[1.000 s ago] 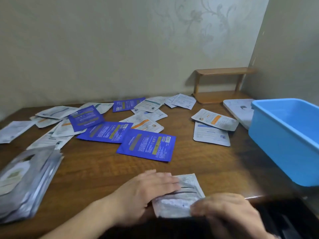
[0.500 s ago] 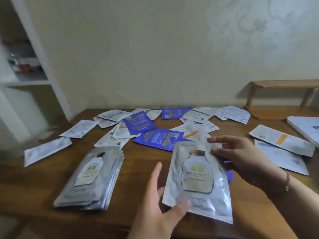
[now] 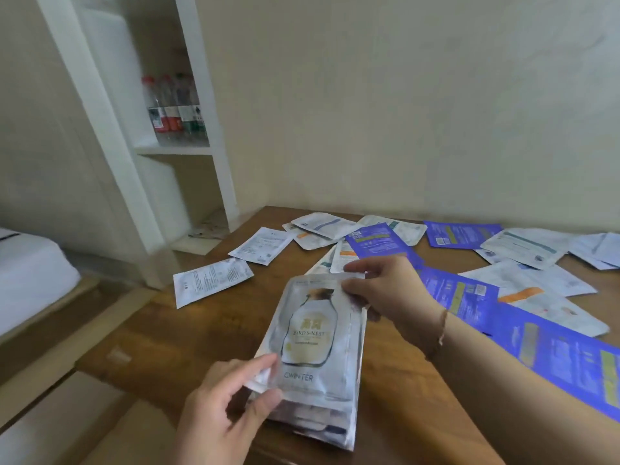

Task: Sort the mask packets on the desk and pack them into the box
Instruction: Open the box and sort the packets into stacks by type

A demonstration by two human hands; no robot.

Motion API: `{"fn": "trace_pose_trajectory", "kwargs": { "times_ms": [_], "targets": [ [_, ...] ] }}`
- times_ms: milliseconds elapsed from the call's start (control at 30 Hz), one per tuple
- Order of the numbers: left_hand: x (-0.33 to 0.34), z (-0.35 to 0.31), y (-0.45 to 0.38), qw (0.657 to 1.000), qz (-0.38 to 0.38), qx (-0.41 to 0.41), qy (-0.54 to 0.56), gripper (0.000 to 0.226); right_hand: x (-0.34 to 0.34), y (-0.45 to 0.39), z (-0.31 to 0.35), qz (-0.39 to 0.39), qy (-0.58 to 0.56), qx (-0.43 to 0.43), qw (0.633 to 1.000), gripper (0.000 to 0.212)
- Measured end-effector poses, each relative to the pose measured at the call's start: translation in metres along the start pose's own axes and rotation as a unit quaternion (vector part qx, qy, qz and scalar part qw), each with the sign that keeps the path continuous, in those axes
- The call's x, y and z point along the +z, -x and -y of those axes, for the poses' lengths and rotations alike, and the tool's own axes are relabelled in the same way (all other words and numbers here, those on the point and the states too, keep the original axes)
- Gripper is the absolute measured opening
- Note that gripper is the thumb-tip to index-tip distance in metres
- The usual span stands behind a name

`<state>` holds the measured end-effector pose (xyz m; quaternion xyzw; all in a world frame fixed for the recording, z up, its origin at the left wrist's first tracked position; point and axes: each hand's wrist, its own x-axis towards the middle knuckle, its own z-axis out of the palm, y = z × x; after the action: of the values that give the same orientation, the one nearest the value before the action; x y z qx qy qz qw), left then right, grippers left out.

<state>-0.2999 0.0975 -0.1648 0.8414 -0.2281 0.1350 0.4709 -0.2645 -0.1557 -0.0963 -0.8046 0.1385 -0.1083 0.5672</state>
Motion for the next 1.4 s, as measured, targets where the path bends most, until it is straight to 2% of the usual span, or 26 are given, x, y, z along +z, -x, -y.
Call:
{"fn": "trace_pose_trajectory", "kwargs": {
  "times_ms": [133,267,333,400,433,467,533,567,633,733,867,1000,1133,1233,1400],
  "targets": [
    [0.008,0.031,-0.001,0.995,0.033,0.083,-0.054,0.042,0.007,-0.003,-0.009,-0.008,0.127,-0.027,0.991,0.022],
    [0.011,0.040,-0.001,0.993,0.006,0.108,-0.046,0.038,0.006,-0.002,-0.019,-0.006,0.209,-0.032,0.977,0.027],
    [0.007,0.035,-0.004,0.997,-0.027,0.078,-0.011,0.040,0.008,-0.001,-0.026,-0.033,0.241,-0.036,0.969,0.036],
    [0.002,0.028,-0.017,0.997,-0.059,0.035,0.046,0.045,0.014,0.012,-0.028,-0.088,0.235,-0.079,0.965,0.042],
    [0.001,0.024,-0.026,0.995,-0.050,0.003,0.089,0.049,0.020,0.021,-0.027,-0.106,0.231,-0.108,0.961,0.046],
    [0.003,0.022,-0.036,0.990,-0.017,-0.042,0.130,0.054,0.026,0.031,-0.025,-0.103,0.239,-0.128,0.957,0.051],
    [0.009,0.016,-0.052,0.973,0.092,-0.139,0.162,0.065,0.040,0.049,-0.025,-0.052,0.279,-0.132,0.950,0.066],
    [0.014,0.011,-0.056,0.962,0.137,-0.170,0.165,0.071,0.045,0.054,-0.028,-0.024,0.301,-0.123,0.945,0.073],
    [0.022,0.002,-0.057,0.945,0.178,-0.198,0.191,0.084,0.050,0.059,-0.034,0.017,0.317,-0.094,0.944,0.079],
    [0.025,-0.002,-0.055,0.922,0.195,-0.225,0.248,0.081,0.054,0.061,-0.044,0.034,0.280,-0.071,0.957,0.084],
    [0.028,0.000,-0.054,0.919,0.196,-0.242,0.242,0.065,0.065,0.067,-0.052,0.037,0.244,-0.069,0.967,0.086],
    [0.021,0.000,-0.056,0.910,0.202,-0.244,0.268,0.076,0.061,0.071,-0.051,0.031,0.146,-0.058,0.987,0.089],
    [0.022,0.001,-0.057,0.900,0.187,-0.250,0.306,0.077,0.057,0.077,-0.048,0.018,0.051,-0.056,0.997,0.085],
    [0.025,-0.002,-0.055,0.895,0.192,-0.243,0.320,0.078,0.063,0.080,-0.049,0.026,0.023,-0.034,0.999,0.077],
    [0.023,-0.003,-0.054,0.882,0.220,-0.256,0.330,0.082,0.066,0.082,-0.049,0.040,0.010,-0.037,0.998,0.076]
  ]
}}
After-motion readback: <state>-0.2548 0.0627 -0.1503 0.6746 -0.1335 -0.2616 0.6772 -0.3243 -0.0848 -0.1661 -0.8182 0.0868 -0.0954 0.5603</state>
